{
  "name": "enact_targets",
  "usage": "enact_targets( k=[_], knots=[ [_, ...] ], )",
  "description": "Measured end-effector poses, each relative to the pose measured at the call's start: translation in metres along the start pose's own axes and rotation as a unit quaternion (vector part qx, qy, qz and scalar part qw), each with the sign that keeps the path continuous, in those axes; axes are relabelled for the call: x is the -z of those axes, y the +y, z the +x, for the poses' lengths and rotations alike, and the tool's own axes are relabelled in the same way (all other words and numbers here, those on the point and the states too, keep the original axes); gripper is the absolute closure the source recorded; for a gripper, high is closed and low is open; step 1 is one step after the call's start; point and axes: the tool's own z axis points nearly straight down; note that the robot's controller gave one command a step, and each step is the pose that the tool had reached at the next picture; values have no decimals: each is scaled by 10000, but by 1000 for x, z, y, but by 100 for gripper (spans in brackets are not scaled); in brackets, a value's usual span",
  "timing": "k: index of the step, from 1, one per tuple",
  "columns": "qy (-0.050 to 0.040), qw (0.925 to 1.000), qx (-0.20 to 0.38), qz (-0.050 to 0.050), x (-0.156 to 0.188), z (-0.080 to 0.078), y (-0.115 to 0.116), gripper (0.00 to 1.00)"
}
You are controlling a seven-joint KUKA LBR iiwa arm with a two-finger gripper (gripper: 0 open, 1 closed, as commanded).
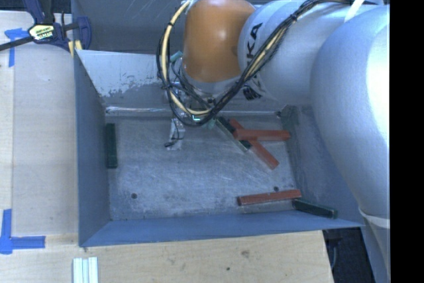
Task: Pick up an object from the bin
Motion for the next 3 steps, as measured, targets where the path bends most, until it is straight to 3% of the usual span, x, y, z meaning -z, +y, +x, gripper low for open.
enact_targets(
  k=[1,2,3],
  knots=[
    [-30,9982,597,-17,-60,6,101,0],
    [-45,9758,2186,2,-26,25,100,0],
    [-32,9207,3902,10,-27,30,102,0]
  ],
)
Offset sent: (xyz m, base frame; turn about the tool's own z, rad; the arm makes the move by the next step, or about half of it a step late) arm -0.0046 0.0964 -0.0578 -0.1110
